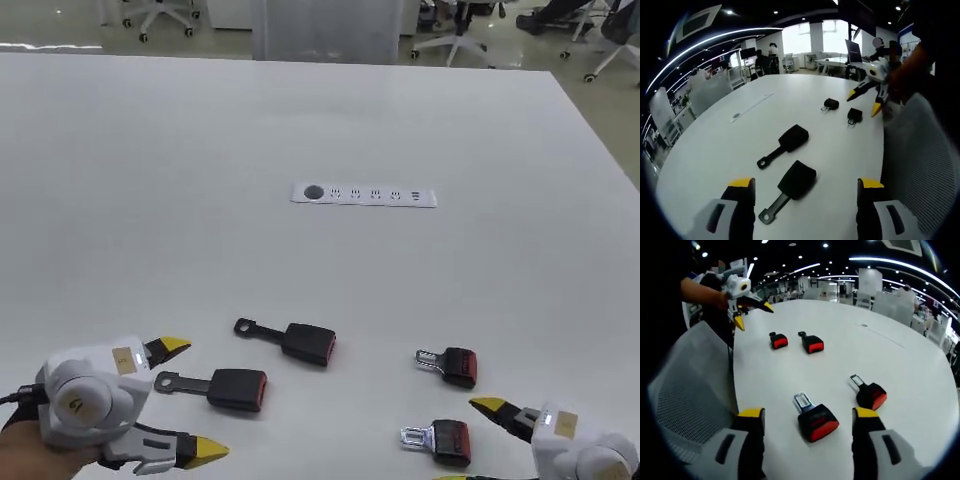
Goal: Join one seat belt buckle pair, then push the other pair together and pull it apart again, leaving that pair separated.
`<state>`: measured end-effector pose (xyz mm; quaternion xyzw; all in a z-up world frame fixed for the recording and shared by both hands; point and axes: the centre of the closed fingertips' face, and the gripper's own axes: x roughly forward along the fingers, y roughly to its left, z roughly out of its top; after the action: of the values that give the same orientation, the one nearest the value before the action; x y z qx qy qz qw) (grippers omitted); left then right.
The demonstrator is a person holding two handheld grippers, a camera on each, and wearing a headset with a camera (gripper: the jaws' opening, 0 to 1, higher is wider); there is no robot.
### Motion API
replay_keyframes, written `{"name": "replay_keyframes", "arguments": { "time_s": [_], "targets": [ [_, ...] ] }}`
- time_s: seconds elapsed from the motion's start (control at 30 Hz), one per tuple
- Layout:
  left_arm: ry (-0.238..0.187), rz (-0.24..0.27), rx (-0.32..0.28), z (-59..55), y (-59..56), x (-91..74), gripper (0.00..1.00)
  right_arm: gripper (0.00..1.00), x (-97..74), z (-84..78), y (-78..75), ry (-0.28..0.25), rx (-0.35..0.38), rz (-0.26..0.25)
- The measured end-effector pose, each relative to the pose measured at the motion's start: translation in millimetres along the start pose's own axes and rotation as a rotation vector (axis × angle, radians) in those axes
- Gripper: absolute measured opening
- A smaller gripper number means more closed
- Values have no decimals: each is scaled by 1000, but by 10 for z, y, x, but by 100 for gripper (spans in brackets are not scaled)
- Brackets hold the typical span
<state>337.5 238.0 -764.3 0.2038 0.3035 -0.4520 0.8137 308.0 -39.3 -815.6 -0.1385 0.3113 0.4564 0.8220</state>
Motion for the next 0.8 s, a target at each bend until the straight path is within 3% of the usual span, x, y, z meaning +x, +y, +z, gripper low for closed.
{"name": "replay_keyframes", "arguments": {
  "time_s": [0.13, 0.33, 0.57, 0.73, 0.8],
  "targets": [
    [30, -22, 18, -70, 72, 95, 84, 70, 54, -94, -35, 59, -59, 45],
    [78, -87, 87, -165, 114, 270, 80, 67, 112, -156, -98, 99, -48, 79],
    [134, -153, 133, -312, 185, 507, 78, 65, 192, -292, -54, 164, -83, 149],
    [174, -194, 148, -426, 219, 619, 73, 61, 217, -313, -95, 180, -88, 161],
    [209, -200, 158, -517, 250, 677, 72, 59, 227, -308, -107, 175, -83, 171]
  ]
}}
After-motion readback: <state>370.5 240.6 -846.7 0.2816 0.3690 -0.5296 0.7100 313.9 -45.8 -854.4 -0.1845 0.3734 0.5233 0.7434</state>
